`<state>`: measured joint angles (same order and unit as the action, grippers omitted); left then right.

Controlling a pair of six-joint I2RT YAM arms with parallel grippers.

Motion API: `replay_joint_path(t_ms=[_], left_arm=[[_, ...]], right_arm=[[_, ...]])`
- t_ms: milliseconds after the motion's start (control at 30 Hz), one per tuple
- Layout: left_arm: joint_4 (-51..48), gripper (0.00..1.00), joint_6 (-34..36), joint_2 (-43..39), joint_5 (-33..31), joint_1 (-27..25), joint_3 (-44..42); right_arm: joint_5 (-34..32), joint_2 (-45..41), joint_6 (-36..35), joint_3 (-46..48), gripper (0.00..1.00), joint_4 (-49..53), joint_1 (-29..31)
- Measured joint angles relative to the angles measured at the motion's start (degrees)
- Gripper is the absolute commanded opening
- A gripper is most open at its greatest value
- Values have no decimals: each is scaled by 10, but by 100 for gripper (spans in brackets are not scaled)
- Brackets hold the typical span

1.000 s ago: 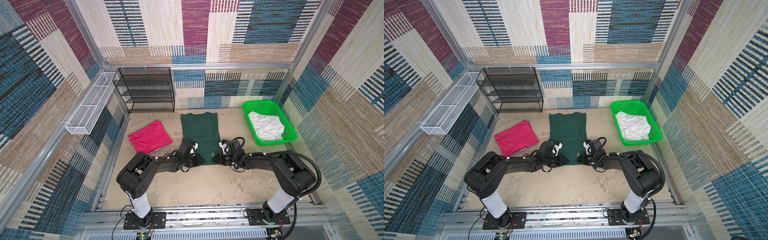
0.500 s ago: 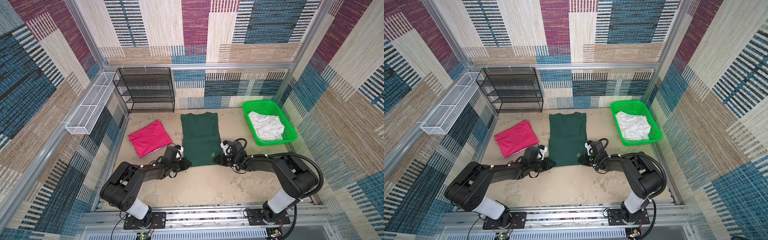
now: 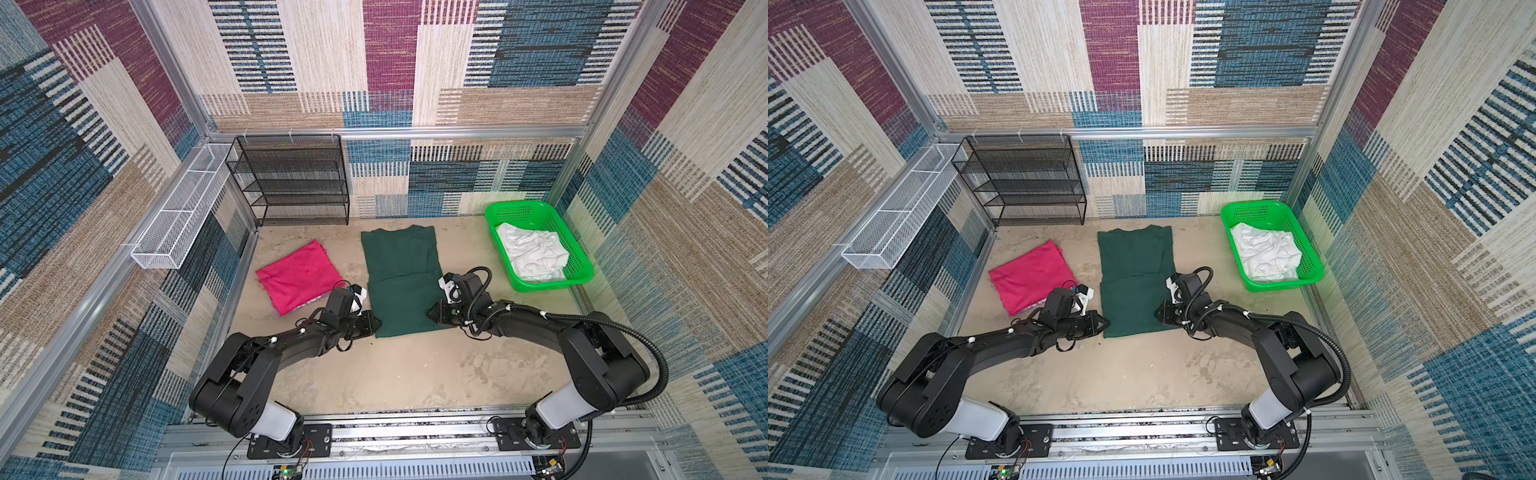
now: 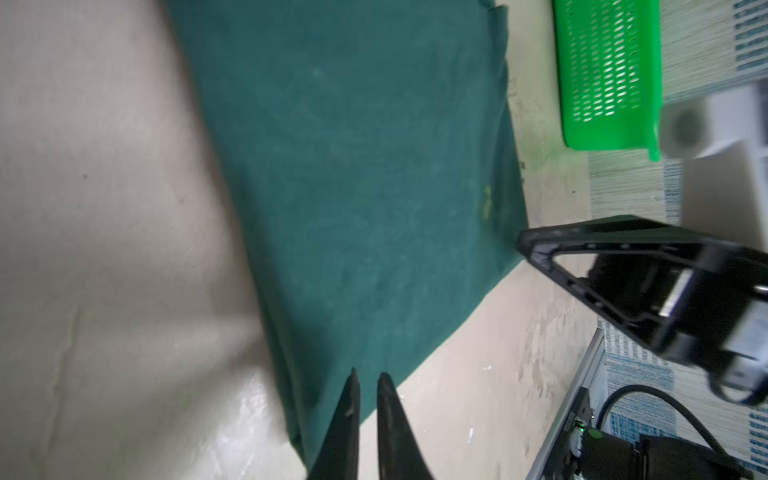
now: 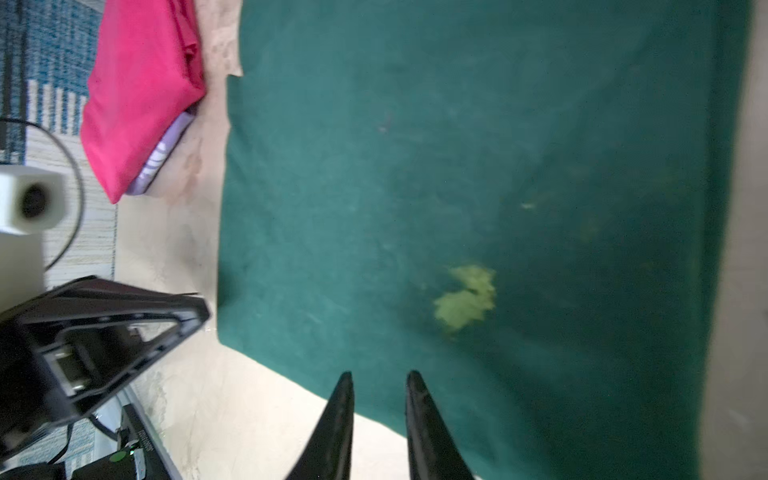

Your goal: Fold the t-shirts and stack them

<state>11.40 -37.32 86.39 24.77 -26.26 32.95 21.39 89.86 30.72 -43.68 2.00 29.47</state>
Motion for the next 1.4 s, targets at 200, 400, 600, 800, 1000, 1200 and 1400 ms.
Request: replay_joint_path(t_ms=[200, 400, 600, 800, 1000, 1200, 1400], left_arm=[[-2, 12, 0, 21, 6, 0, -17], [0, 12, 0, 17, 7, 0, -24], [0, 12, 0, 17, 6, 0, -25], [-19, 12, 5, 5, -3, 0, -26], [-92, 27, 24, -45, -21, 0, -25], [-159, 38, 36, -102, -38, -1, -8], [-208, 40, 46, -104, -56, -1, 1]], right_arm=[[37, 28, 8, -9, 25, -12, 39], [45, 58, 16, 9, 25, -17, 42], [50, 54, 18, 32, 25, -38, 42], [35, 4, 17, 42, 29, 2, 41], [-1, -63, 12, 44, 35, 50, 21], [-29, -74, 4, 73, 40, 72, -29], [-30, -65, -4, 86, 40, 69, -42]])
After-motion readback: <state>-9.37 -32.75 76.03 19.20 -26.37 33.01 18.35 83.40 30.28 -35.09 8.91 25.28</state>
